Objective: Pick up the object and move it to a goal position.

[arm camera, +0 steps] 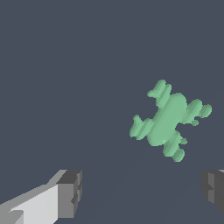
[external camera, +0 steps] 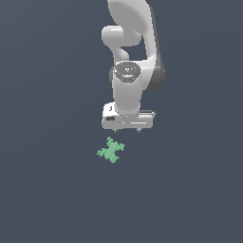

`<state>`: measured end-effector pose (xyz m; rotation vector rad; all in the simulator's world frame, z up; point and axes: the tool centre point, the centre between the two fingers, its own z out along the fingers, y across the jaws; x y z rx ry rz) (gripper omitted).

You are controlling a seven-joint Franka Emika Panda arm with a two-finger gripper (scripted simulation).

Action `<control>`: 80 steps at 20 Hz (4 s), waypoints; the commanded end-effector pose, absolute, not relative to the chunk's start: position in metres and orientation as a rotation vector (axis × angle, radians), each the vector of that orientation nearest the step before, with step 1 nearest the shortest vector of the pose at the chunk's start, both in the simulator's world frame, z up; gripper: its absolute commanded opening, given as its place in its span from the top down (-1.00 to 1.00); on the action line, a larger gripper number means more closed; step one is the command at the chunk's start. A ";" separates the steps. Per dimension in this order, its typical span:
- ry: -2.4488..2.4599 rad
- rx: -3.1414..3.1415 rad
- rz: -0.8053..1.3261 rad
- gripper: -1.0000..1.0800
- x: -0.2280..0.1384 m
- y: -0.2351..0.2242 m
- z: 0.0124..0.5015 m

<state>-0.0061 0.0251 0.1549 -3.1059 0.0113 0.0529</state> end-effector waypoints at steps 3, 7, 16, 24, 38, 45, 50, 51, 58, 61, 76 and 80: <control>0.103 -3.106 0.049 -0.92 -0.002 0.017 0.145; 0.233 -3.102 0.043 -0.92 0.004 0.006 0.130; 0.608 -3.069 0.018 -0.92 0.017 -0.029 0.087; 0.785 -3.040 0.002 -0.92 0.021 -0.047 0.066; 0.803 -3.037 0.001 -0.92 0.020 -0.049 0.037; 0.806 -3.036 0.000 -0.92 0.021 -0.049 0.014; 0.806 -3.036 0.000 1.00 0.021 -0.049 0.013; 0.806 -3.036 0.000 1.00 0.021 -0.049 0.013; 0.807 -3.036 -0.001 1.00 0.021 -0.049 0.014; 0.807 -3.036 -0.001 1.00 0.021 -0.049 0.016; 0.807 -3.035 -0.001 1.00 -0.003 -0.031 0.086; 0.807 -3.035 0.000 1.00 -0.015 -0.022 0.122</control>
